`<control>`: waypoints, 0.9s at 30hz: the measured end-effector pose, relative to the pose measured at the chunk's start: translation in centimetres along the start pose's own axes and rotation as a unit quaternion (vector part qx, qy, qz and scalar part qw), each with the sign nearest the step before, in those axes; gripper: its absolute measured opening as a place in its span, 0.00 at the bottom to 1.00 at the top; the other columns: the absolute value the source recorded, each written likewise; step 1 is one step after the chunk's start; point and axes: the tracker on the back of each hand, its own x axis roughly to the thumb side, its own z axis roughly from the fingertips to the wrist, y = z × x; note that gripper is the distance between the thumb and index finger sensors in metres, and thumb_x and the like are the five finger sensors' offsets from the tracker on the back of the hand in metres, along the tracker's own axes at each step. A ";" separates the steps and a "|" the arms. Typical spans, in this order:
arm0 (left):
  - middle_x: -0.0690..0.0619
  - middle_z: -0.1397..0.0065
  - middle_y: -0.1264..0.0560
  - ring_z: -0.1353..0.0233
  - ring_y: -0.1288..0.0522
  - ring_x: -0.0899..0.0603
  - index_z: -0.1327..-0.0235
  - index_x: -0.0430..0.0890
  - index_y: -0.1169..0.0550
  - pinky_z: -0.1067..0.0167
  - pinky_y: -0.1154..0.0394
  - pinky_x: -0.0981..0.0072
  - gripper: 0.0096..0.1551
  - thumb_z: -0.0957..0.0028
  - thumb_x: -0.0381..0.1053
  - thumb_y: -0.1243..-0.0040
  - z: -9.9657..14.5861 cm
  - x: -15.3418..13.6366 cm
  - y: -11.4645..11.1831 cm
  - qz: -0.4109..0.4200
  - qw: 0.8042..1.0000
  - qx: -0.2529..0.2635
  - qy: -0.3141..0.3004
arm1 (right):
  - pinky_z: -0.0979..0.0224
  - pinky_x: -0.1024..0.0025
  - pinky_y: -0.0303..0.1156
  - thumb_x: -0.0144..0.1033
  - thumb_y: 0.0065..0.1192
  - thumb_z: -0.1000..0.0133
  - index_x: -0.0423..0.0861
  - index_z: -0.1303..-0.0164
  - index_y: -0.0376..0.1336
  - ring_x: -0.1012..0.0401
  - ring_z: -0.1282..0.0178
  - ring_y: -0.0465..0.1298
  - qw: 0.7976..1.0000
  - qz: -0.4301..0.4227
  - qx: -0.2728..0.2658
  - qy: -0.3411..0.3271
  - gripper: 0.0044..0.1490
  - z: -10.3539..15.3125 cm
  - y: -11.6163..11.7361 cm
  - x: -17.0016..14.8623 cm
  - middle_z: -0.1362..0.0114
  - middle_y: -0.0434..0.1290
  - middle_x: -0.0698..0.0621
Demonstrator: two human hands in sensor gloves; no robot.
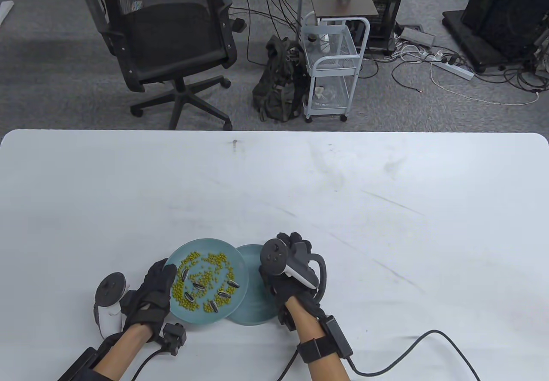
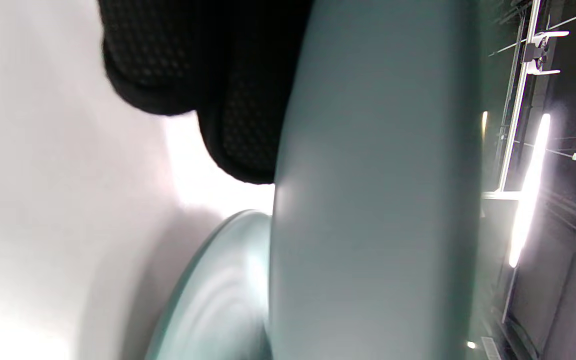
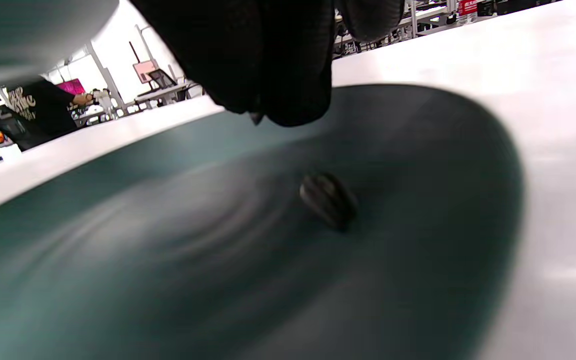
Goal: Pick sunflower seeds with hand pinch into plate
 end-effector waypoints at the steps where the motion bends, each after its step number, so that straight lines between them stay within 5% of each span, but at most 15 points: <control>1: 0.51 0.41 0.22 0.57 0.14 0.49 0.29 0.48 0.41 0.54 0.19 0.59 0.25 0.33 0.56 0.54 0.0 0.0 -0.1 0.002 1.000 -0.002 0.000 | 0.27 0.24 0.40 0.35 0.73 0.40 0.32 0.49 0.75 0.24 0.21 0.45 1.000 0.000 0.001 -0.001 0.20 -0.2 0.2 0.1 0.17 0.51 0.26; 27: 0.50 0.41 0.22 0.57 0.14 0.48 0.30 0.47 0.41 0.55 0.19 0.58 0.25 0.33 0.56 0.54 0.0 0.0 -0.3 0.001 1.000 -0.005 -0.005 | 0.27 0.24 0.39 0.34 0.73 0.40 0.32 0.48 0.75 0.24 0.20 0.45 1.000 -0.001 -0.006 0.023 0.21 -0.2 0.0 -0.4 0.17 0.51 0.26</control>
